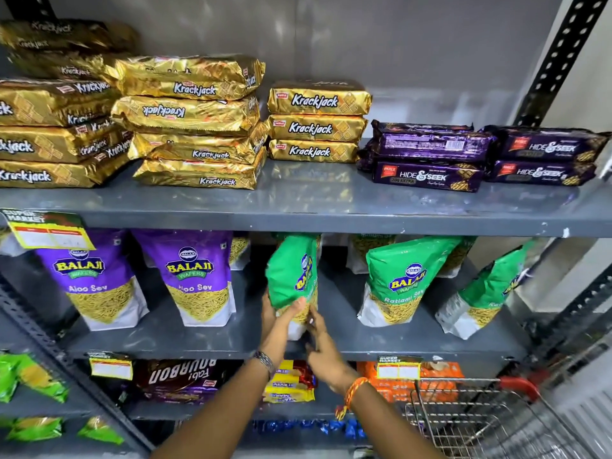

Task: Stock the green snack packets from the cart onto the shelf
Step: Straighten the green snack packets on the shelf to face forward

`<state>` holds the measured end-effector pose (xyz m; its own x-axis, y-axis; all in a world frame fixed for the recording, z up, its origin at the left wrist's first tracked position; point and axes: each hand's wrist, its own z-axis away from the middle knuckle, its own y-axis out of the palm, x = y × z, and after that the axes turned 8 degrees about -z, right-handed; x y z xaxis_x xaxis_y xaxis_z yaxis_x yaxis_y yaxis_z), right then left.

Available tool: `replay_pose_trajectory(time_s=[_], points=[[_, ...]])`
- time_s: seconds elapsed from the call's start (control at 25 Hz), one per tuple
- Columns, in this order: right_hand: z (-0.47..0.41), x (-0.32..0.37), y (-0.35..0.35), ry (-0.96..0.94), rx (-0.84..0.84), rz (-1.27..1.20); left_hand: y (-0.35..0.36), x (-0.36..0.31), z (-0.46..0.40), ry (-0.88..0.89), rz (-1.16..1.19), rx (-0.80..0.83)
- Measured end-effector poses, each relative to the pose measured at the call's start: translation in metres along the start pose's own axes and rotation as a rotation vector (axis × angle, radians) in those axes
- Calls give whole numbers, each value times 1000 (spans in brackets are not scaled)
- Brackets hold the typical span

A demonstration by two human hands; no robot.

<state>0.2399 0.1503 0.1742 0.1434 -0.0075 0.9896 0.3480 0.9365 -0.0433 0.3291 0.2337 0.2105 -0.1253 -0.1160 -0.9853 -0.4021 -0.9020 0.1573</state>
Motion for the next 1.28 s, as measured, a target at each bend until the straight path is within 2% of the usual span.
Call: replay_pose_trajectory(time_s=[0.08, 0.12, 0.16, 0.28, 0.36, 0.52, 0.68, 0.8, 0.92, 1.28], points=[[15, 7, 0, 1, 62, -6, -6, -6, -18, 6, -8, -36], [23, 11, -3, -26, 35, -30, -9, -7, -26, 11, -21, -70], [30, 14, -10, -60, -62, -80, -8, -7, -32, 12, -27, -107], [48, 22, -55, -126, -617, -259, 0, -8, -38, 31, 10, -156], [54, 24, -100, -142, -830, -215, -2, -4, -43, 34, 36, -141], [38, 19, -167, -74, -724, 99, -24, -4, -62, -21, -71, 41], [12, 18, -206, -88, -498, 5, -36, 3, -76, 33, -205, 184], [1, 8, -224, -25, -356, -28, -42, 25, -70, 83, -429, 264], [-3, 6, -227, -7, -349, 14, -46, 37, -68, 79, -535, 203], [-15, 14, -224, -25, -331, -10, -48, 29, -69, 50, -555, 191]])
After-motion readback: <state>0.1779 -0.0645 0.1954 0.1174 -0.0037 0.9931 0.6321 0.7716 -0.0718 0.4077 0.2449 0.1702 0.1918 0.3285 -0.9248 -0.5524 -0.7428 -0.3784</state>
